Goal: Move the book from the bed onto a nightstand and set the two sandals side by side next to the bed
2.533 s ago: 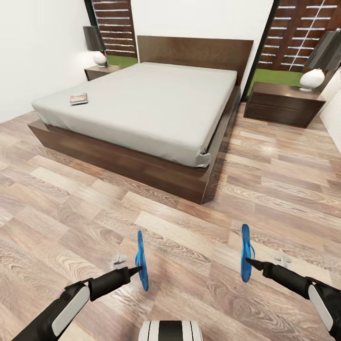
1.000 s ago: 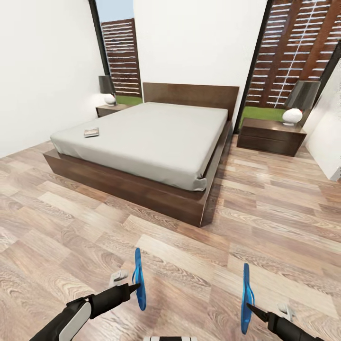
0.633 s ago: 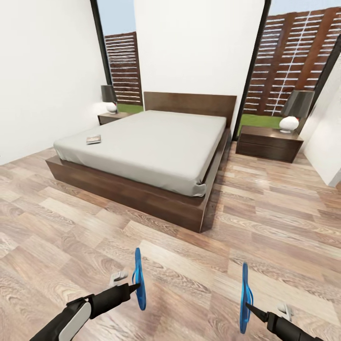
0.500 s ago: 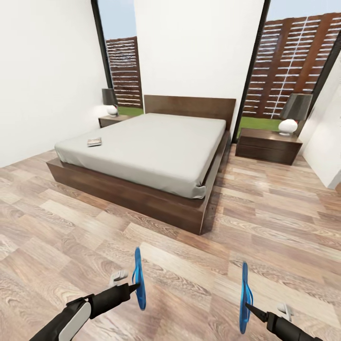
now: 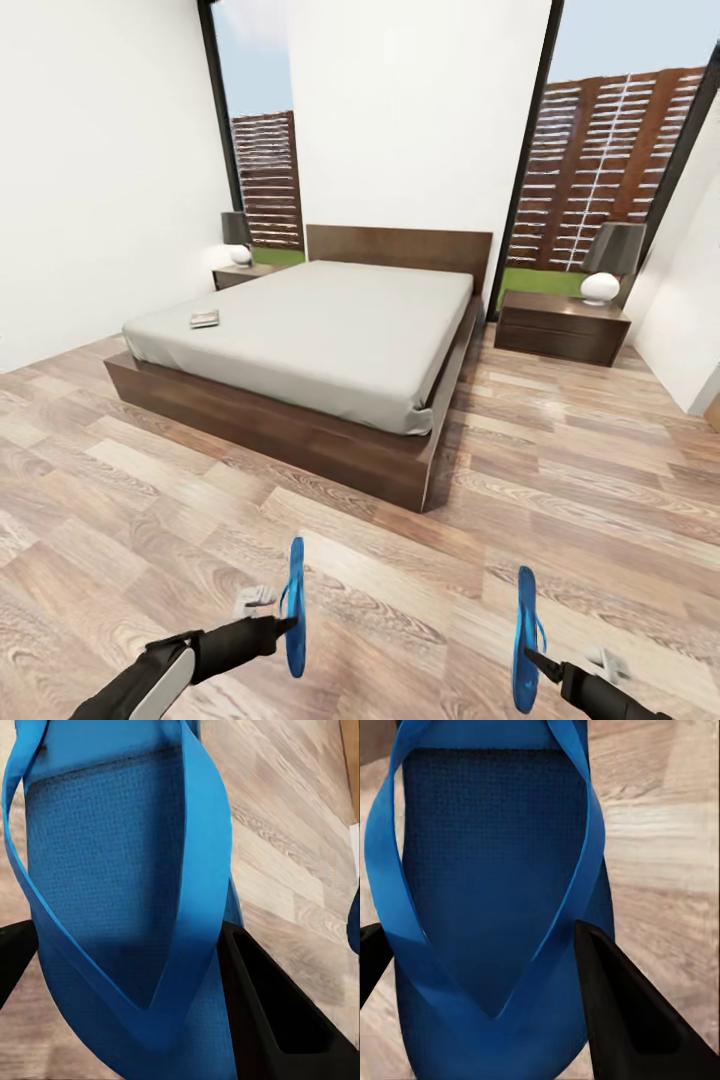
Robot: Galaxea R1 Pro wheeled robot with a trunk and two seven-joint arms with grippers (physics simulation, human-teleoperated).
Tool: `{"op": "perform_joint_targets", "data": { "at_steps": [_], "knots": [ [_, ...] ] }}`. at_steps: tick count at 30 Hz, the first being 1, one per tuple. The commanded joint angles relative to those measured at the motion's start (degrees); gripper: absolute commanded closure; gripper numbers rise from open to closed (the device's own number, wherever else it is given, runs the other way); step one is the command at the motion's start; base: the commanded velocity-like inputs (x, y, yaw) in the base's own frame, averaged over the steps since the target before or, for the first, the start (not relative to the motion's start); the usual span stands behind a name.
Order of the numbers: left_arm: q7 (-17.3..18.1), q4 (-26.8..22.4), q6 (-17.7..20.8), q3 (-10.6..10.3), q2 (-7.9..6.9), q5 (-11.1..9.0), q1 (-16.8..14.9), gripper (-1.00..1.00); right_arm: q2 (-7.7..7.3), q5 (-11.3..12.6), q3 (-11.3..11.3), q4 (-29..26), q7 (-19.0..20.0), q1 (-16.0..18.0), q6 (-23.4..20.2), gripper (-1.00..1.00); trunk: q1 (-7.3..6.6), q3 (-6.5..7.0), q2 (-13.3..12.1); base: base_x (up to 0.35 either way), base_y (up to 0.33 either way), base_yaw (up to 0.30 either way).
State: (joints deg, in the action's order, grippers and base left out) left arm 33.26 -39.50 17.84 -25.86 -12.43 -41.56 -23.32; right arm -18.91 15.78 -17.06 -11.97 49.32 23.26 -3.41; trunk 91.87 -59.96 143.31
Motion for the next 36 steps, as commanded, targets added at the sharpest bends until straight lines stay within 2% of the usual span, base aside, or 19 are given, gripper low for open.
{"op": "perform_joint_targets", "data": {
  "at_steps": [1, 4, 8, 10, 13, 15, 18, 21, 23, 25, 27, 28, 31, 36],
  "knots": [
    [0.1, 1.7, -0.8, -0.3, -0.05, 0.7, 0.0, 1.0, 0.71, 0.5, 0.0, 0.0, -3.5, 0.0, -0.3, 1.0, -0.04, 0.18, 0.0, 0.0, 0.0, 0.0],
    [0.1, 7.4, -4.5, -0.5, 0.0, 1.7, 0.0, 1.0, 1.52, 0.5, 0.0, 0.0, -6.7, 0.0, -0.2, 1.0, -0.12, 0.85, 0.0, 0.0, 0.0, 0.0],
    [0.3, 12.1, -9.1, -0.6, 0.01, 2.0, 0.0, 1.0, 2.38, 0.4, 0.1, 0.0, -7.7, 0.0, -0.2, 1.0, -0.41, 1.69, -0.5, 0.0, 0.0, 0.0],
    [0.3, 13.0, -10.4, -0.6, 0.4, 2.1, 0.0, 1.0, 3.71, 0.3, 0.2, 0.0, -7.9, 0.0, -0.2, 1.0, -0.85, 2.05, -1.3, 0.0, 0.0, 0.0],
    [0.2, 13.5, -11.0, -0.6, 2.04, 2.1, 0.0, 1.0, 6.63, -0.6, 0.5, 0.0, -8.8, 0.0, -0.2, 1.0, -1.51, 2.59, -2.5, 0.0, 0.0, 0.0],
    [0.2, 13.6, -11.1, -0.6, 2.78, 2.1, 0.0, 1.0, 8.54, -1.9, 0.6, -0.1, -13.6, 0.0, -0.2, 1.0, -1.95, 2.95, -3.3, 0.0, 0.0, 0.0],
    [0.4, 13.6, -11.1, -0.5, 3.15, 2.1, 0.0, 1.0, 9.67, -3.1, 0.7, -0.5, -24.1, 0.0, -0.2, 1.0, -2.61, 3.48, -4.5, 0.0, 0.0, 0.0],
    [0.5, 13.8, -11.2, -0.6, 3.25, 2.0, 0.0, 1.0, 9.94, -3.5, 0.7, -0.9, -27.4, 0.0, -0.3, 1.0, -3.27, 4.02, -5.7, 0.0, 0.0, 0.0],
    [0.4, 13.8, -11.2, -0.6, 3.51, 2.0, 0.2, 1.0, 9.99, -3.5, 0.9, -1.0, -24.6, 0.0, -0.3, 1.0, -3.71, 4.38, -6.5, 0.0, 0.0, 0.0],
    [0.3, 13.8, -11.3, -0.6, 4.04, 2.0, 0.4, 1.0, 10.02, -3.6, 2.1, -1.0, -17.6, 0.0, -0.4, 1.0, -4.15, 4.74, -7.3, 0.0, 0.0, 0.0],
    [0.3, 13.8, -11.3, -0.6, 4.56, 2.0, 0.5, 1.0, 10.03, -3.6, 4.5, -1.0, -10.1, 0.0, -0.4, 1.0, -4.59, 5.1, -8.1, 0.0, 0.0, 0.0],
    [0.3, 13.8, -11.3, -0.6, 4.69, 2.0, 0.5, 1.0, 10.03, -3.5, 5.6, -1.0, -7.7, 0.0, -0.4, 1.0, -4.81, 5.28, -8.5, 0.0, 0.0, 0.0],
    [0.5, 13.8, -11.4, -0.5, 4.81, 1.9, 0.5, 1.0, 10.03, -3.4, 7.0, -0.9, -5.0, 0.0, -0.4, 1.0, -5.46, 5.82, -9.7, 0.0, 0.0, 0.0],
    [0.5, 14.0, -11.4, -0.6, 4.95, 1.8, 0.6, 1.0, 9.96, -3.3, 7.6, -0.4, -3.9, 0.0, -0.3, 1.0, -6.56, 6.72, -11.7, 0.0, 0.0, 0.0]
  ]
}}
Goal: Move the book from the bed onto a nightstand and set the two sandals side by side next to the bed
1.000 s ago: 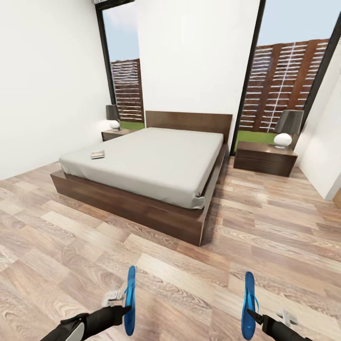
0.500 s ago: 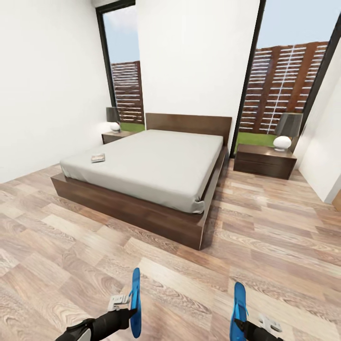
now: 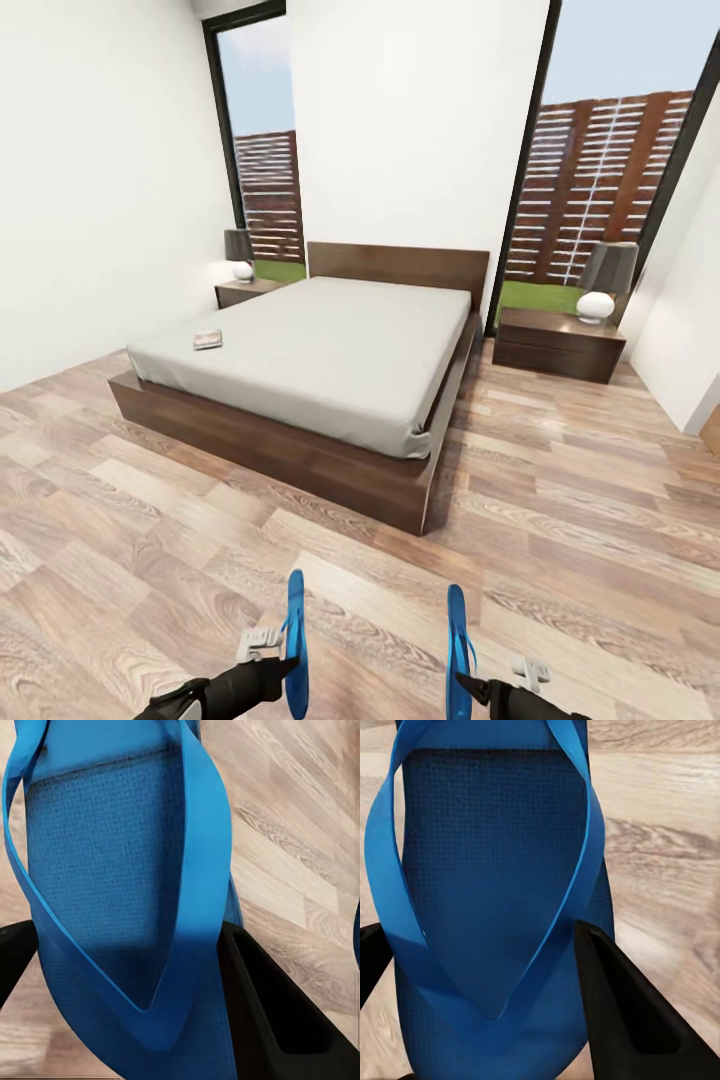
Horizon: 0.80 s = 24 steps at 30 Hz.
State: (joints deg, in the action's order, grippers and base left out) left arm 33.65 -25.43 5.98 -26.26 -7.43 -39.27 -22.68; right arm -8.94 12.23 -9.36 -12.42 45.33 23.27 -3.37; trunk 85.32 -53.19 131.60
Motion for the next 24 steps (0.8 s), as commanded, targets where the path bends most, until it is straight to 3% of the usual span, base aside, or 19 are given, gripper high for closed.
{"op": "perform_joint_targets", "data": {
  "at_steps": [1, 7, 10, 14, 24],
  "knots": [
    [0.1, 0.4, 0.4, -0.2, 0.02, -0.4, 0.0, 1.0, -0.01, 0.3, -0.1, 0.1, 0.2, 0.0, -0.4, 1.0, -0.24, 0.13, -0.4, 0.0, 0.0, 0.0],
    [0.2, 3.1, -0.5, -0.2, 0.29, -0.5, 0.0, 1.0, -0.02, 0.3, -0.1, 0.4, 0.3, 0.0, -0.2, 1.0, -1.55, 1.21, -2.8, 0.0, 0.0, 0.0],
    [0.1, 6.2, -3.7, -0.1, 0.3, -0.6, 0.0, 1.0, -0.02, 0.3, -0.1, 1.8, 0.2, 0.0, -0.2, 1.0, -2.21, 1.75, -4.0, 0.0, 0.0, 0.0],
    [0.2, 8.7, -7.7, 0.0, 0.37, -0.6, 0.0, 1.0, -0.04, 0.3, -0.1, 4.5, 0.2, 0.0, 1.2, 1.0, -2.21, 1.75, -4.0, 0.0, 0.0, 0.0],
    [-0.4, 11.3, -10.1, 0.1, 1.9, -1.0, 0.1, 1.0, -0.02, 0.3, 0.0, 5.3, 0.3, 0.0, 3.4, 1.0, -2.21, 1.75, -4.0, 0.0, 0.0, -0.05]
  ]
}}
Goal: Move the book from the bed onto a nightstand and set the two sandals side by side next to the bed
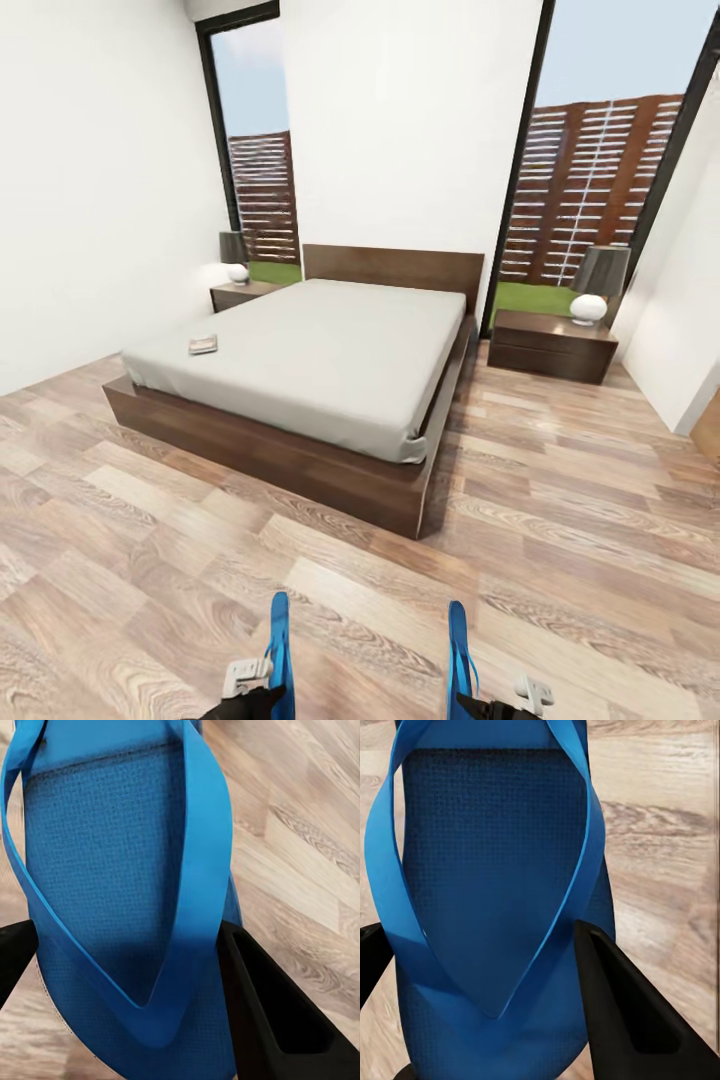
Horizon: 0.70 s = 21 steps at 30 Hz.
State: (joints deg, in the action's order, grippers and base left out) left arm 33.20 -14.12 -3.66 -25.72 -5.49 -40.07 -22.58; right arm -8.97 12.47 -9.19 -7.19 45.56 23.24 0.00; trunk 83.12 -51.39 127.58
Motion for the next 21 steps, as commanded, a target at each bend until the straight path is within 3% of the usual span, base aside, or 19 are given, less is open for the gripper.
{"op": "perform_joint_targets", "data": {
  "at_steps": [1, 21],
  "knots": [
    [0.1, 0.5, -1.2, -0.4, 0.13, -0.2, 0.0, 1.0, 0.0, 0.0, -0.2, 0.1, 0.1, 0.0, 0.0, 1.0, -0.01, -0.05, 0.0, 0.0, 0.0, -0.225],
    [0.1, 0.9, -2.5, -0.4, 0.35, 0.1, 0.0, 1.0, -0.44, 0.2, -0.3, 0.1, 0.1, 0.0, 0.0, 1.0, -0.01, -0.05, 0.0, 0.0, 0.0, -0.263]
  ]
}}
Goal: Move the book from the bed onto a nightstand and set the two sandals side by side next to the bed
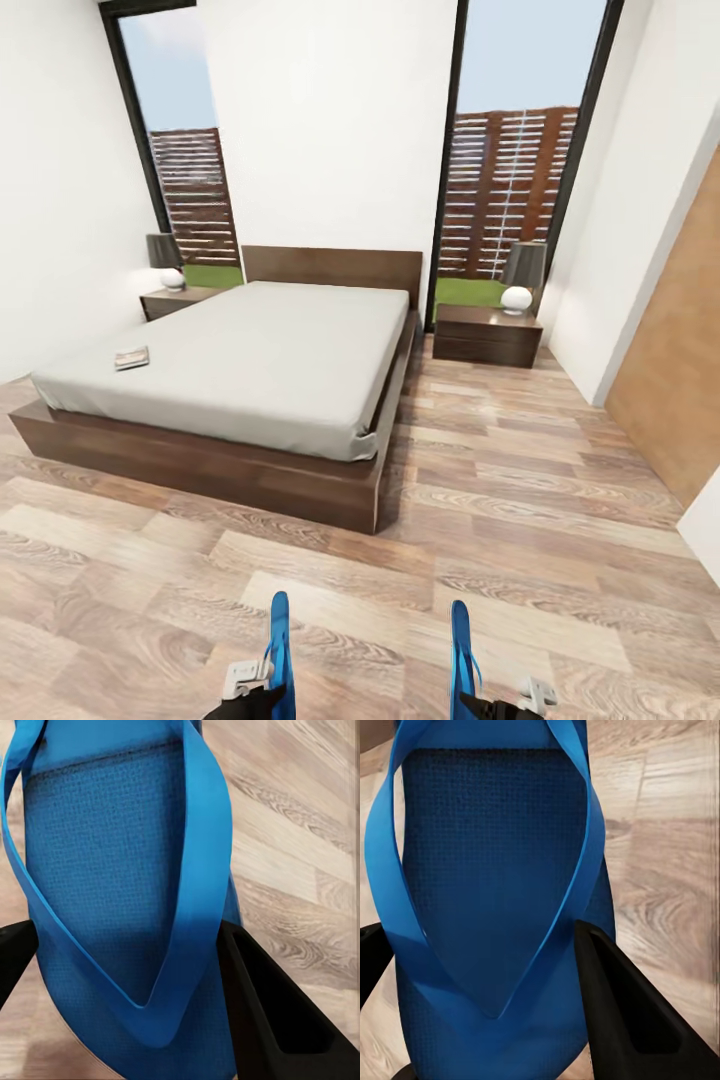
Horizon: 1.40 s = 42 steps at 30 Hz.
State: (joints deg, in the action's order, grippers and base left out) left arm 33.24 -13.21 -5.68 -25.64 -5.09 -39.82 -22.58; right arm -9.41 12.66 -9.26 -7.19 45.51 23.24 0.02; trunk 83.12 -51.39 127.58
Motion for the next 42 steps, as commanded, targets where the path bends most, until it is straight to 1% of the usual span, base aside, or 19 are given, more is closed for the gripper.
{"op": "perform_joint_targets", "data": {
  "at_steps": [1, 25, 42],
  "knots": [
    [0.1, 0.0, -0.4, -0.5, -0.06, -0.2, 0.0, 1.0, 0.0, 0.0, -0.2, 0.1, 0.1, 0.0, 0.0, 1.0, -0.01, -0.05, 0.0, 0.0, 0.0, -0.265],
    [0.2, -0.1, -0.3, -0.7, 0.0, 0.0, 0.0, 1.0, -0.08, 0.2, -0.2, 0.1, 0.1, 0.0, 0.0, 1.0, -0.01, -0.05, 0.0, 0.0, 0.0, -0.295],
    [0.1, -0.1, -0.4, -0.8, 0.43, 0.3, 0.0, 1.0, -0.09, 0.3, -0.2, 0.1, 0.2, 0.0, 0.0, 1.0, -0.01, -0.05, 0.0, 0.0, 0.0, -0.295]
  ]
}}
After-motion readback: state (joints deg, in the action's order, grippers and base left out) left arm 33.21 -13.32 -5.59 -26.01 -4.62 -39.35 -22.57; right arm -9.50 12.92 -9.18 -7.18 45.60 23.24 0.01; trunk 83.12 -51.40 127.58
